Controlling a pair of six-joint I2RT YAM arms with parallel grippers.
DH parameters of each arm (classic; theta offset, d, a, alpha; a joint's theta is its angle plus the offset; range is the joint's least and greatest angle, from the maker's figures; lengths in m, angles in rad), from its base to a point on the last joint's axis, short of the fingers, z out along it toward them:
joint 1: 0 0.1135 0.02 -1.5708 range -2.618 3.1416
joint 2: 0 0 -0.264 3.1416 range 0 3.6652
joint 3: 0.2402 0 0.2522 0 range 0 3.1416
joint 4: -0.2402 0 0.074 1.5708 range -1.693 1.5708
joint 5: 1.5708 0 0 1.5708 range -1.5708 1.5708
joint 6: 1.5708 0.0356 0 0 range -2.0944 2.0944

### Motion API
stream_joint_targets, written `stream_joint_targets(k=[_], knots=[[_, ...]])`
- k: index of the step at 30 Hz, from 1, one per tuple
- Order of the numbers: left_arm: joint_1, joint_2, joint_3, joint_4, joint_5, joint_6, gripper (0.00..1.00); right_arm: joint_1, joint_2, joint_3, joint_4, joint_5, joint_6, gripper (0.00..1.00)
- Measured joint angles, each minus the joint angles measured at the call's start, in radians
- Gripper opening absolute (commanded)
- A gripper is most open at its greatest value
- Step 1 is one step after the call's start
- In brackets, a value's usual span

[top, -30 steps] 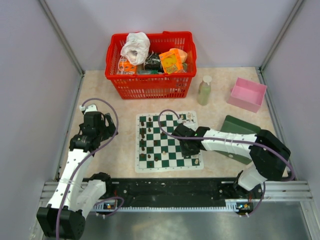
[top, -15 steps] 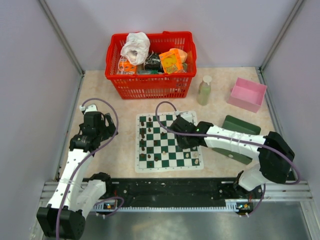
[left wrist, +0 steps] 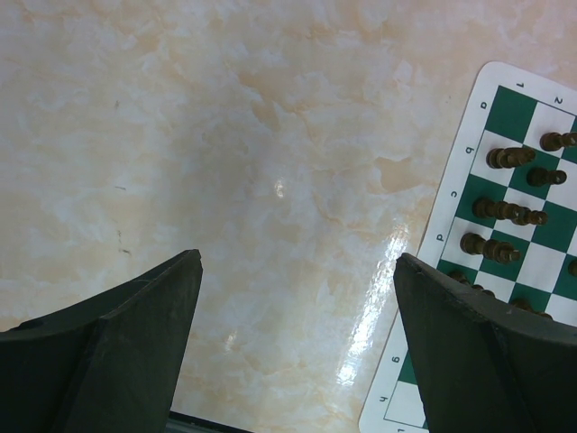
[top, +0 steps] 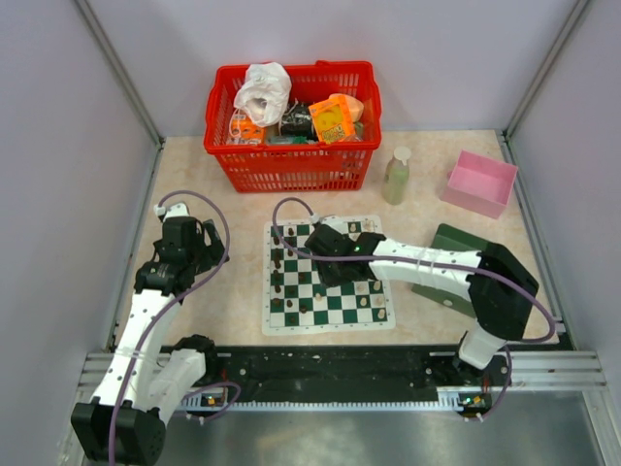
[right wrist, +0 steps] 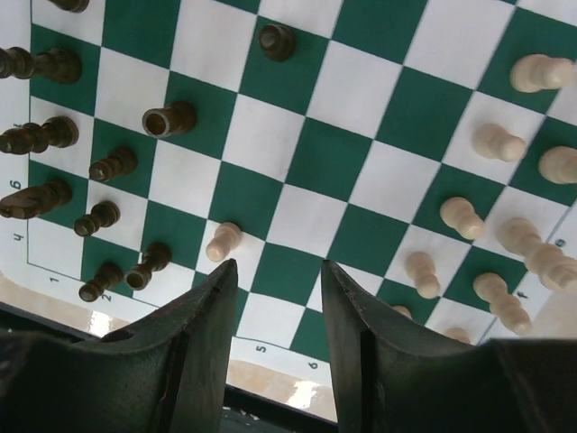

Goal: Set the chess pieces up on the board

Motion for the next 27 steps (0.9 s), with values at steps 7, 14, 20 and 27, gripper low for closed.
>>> stream_joint_targets(k=[7,14,20,27], knots=[[0.000,-0.002,0.000,0.000,0.000,0.000,0.93,0.022,0.084,0.043,0.019,-0.058,-0.026,0.39],[0.000,-0.007,0.000,0.000,-0.002,0.000,0.93,0.040,0.130,0.056,0.043,-0.094,-0.042,0.37],[0.000,-0.023,0.000,0.000,-0.009,0.000,0.93,0.045,0.160,0.056,0.047,-0.116,-0.045,0.35],[0.000,-0.028,0.000,0.000,-0.013,0.000,0.93,0.045,0.195,0.056,0.049,-0.138,-0.046,0.29]])
